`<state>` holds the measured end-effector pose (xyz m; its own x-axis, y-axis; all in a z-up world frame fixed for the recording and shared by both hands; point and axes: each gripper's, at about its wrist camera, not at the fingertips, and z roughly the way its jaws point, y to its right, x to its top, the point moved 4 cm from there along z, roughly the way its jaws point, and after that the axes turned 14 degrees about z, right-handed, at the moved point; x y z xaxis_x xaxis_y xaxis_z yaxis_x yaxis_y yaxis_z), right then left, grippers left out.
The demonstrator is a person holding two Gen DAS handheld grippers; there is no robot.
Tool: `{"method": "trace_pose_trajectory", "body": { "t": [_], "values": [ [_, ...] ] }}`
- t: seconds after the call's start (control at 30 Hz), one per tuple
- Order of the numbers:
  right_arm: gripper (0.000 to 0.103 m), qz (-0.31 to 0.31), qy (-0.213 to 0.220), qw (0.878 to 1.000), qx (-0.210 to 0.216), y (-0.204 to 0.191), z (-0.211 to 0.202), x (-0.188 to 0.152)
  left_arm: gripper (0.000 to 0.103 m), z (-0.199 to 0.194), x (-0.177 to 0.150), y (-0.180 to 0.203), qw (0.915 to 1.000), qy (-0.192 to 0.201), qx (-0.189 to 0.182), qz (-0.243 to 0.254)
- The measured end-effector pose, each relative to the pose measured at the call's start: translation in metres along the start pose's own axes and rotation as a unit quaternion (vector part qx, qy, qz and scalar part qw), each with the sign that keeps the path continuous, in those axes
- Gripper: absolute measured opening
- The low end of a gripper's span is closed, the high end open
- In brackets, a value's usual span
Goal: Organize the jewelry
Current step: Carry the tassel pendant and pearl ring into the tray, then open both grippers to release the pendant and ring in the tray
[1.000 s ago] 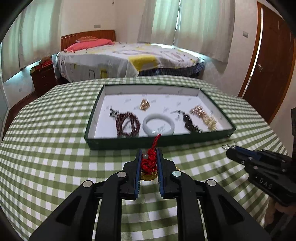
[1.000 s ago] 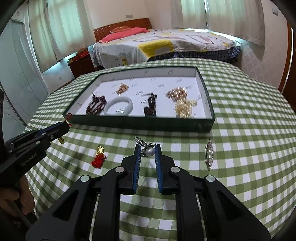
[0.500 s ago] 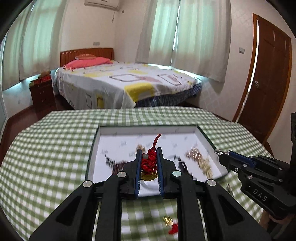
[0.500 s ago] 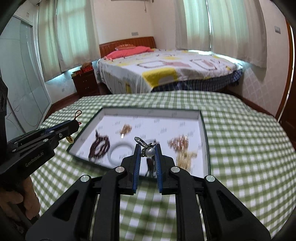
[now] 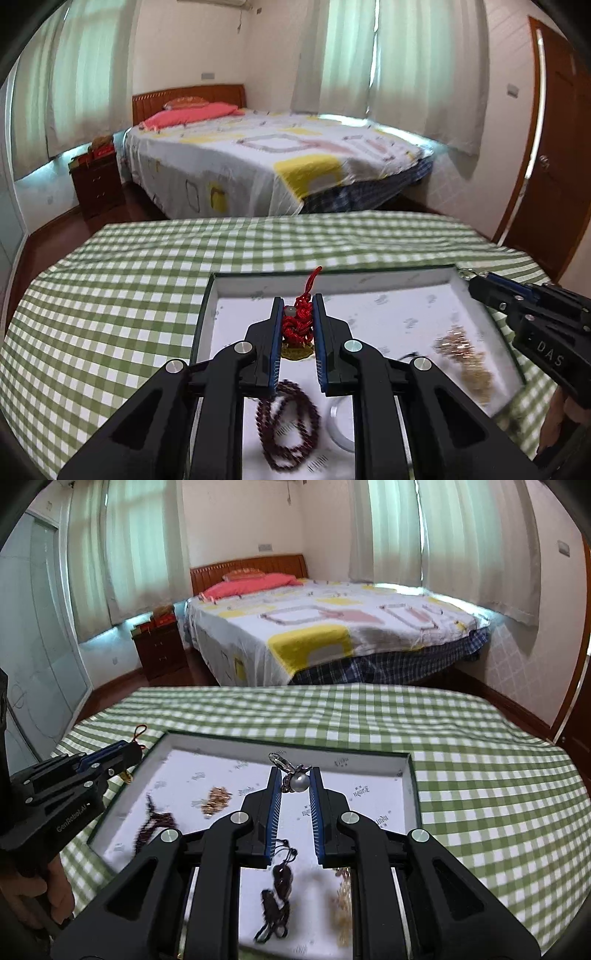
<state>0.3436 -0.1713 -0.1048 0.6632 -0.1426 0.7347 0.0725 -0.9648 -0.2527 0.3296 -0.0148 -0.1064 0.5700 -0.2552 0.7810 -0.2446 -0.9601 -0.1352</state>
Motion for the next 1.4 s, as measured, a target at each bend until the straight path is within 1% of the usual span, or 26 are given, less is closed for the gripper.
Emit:
{"method": "trace_pose_trajectory", "body": {
  "t": [0.07, 0.17, 0.4, 0.5, 0.57, 0.8, 1.0, 1.17, 1.27, 1.33, 1.4],
  "values": [
    [0.016, 0.001, -0.017, 1.000, -0.008, 0.004, 0.019, -0.003, 0.016, 0.015, -0.005, -0.004, 0.9998, -0.017, 0.001, -0.005],
    [0.016, 0.005, -0.035, 0.999, -0.014, 0.009, 0.035, -0.009, 0.016, 0.036, -0.012, -0.008, 0.9989, -0.046, 0.001, -0.011],
    [0.016, 0.007, -0.063, 0.998, -0.025, 0.012, 0.056, -0.013, 0.016, 0.056, -0.022, -0.016, 0.9957, -0.086, -0.004, -0.032],
    [0.016, 0.005, -0.072, 0.997, -0.028, 0.012, 0.062, -0.015, 0.016, 0.058, -0.023, -0.017, 0.9952, -0.092, -0.005, -0.034],
    [0.016, 0.005, -0.079, 0.996, -0.031, 0.012, 0.066, -0.017, 0.016, 0.058, -0.023, -0.014, 0.9952, -0.094, -0.003, -0.027],
    [0.016, 0.005, -0.097, 0.995, -0.037, 0.013, 0.072, -0.019, 0.016, 0.067, -0.022, -0.011, 0.9925, -0.119, -0.010, -0.026],
    [0.016, 0.008, -0.105, 0.994, -0.040, 0.015, 0.075, -0.018, 0.017, 0.068, -0.018, -0.014, 0.9920, -0.122, -0.007, -0.030],
    [0.016, 0.013, -0.106, 0.993, -0.041, 0.018, 0.075, -0.018, 0.018, 0.077, -0.020, -0.016, 0.9888, -0.145, -0.008, -0.034],
    [0.020, 0.015, -0.105, 0.994, -0.040, 0.018, 0.075, -0.018, 0.029, 0.078, -0.019, -0.016, 0.9885, -0.147, -0.008, -0.035],
    [0.024, 0.016, -0.103, 0.994, -0.039, 0.019, 0.074, -0.018, 0.041, 0.077, -0.018, -0.017, 0.9892, -0.142, -0.005, -0.034],
    [0.027, 0.016, -0.102, 0.994, -0.039, 0.019, 0.074, -0.017, 0.048, 0.075, -0.017, -0.017, 0.9897, -0.139, -0.003, -0.033]
  ]
}}
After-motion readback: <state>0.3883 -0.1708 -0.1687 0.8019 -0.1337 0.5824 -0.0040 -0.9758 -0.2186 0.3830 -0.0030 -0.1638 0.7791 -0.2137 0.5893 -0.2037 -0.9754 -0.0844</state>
